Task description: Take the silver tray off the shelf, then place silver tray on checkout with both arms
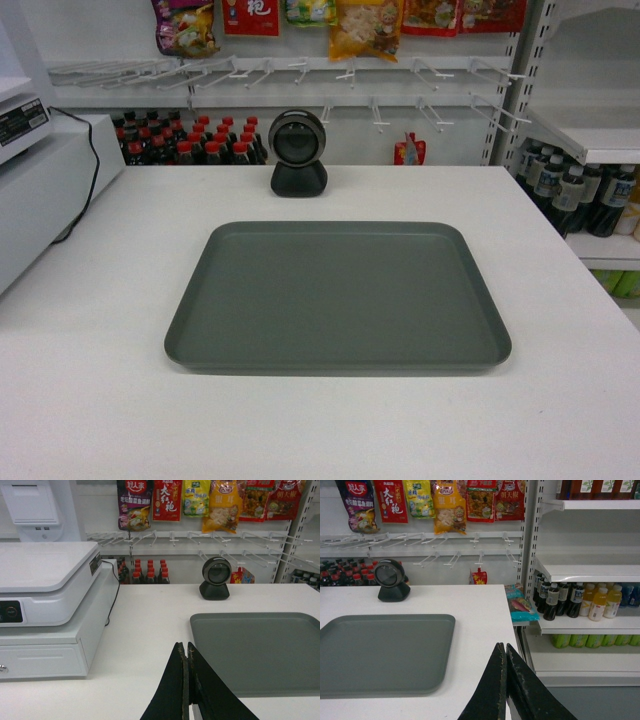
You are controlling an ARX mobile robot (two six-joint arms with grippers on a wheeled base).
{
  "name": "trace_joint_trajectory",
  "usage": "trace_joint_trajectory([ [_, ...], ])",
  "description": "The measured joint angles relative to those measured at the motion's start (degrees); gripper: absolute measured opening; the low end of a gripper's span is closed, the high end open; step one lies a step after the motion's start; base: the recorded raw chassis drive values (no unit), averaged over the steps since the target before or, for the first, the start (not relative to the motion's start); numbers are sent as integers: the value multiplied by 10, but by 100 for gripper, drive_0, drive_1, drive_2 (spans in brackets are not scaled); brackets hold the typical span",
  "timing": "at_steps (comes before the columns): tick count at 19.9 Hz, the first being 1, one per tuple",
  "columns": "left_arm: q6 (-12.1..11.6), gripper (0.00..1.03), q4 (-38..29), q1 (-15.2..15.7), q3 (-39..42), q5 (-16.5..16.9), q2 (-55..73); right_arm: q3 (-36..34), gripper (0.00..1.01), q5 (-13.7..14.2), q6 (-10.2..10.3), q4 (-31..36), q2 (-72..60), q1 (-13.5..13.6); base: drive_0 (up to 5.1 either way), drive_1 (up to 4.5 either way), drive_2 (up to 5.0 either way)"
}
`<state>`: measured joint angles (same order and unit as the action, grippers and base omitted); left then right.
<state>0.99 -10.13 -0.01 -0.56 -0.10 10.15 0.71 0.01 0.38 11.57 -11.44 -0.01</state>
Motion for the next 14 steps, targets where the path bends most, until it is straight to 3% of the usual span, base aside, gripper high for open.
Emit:
trace_joint_trajectory([
  [1,0,1,26,0,-1,0,-18,0,3,0,0,-9,8,0,0,0,0],
  [2,0,1,109,0,0,1,-79,0,3,0,0,-17,16,0,0,0,0],
  [4,0,1,105,0,0,-1,-96,0,3,-2,0,-116,111,0,0,0,0],
  [11,0,2,105,0,0,0,-96,0,3,0,-1,-117,112,0,0,0,0],
  [14,0,11,104,0,0,0,-96,0,12,0,-1,-118,112,0,0,0,0],
])
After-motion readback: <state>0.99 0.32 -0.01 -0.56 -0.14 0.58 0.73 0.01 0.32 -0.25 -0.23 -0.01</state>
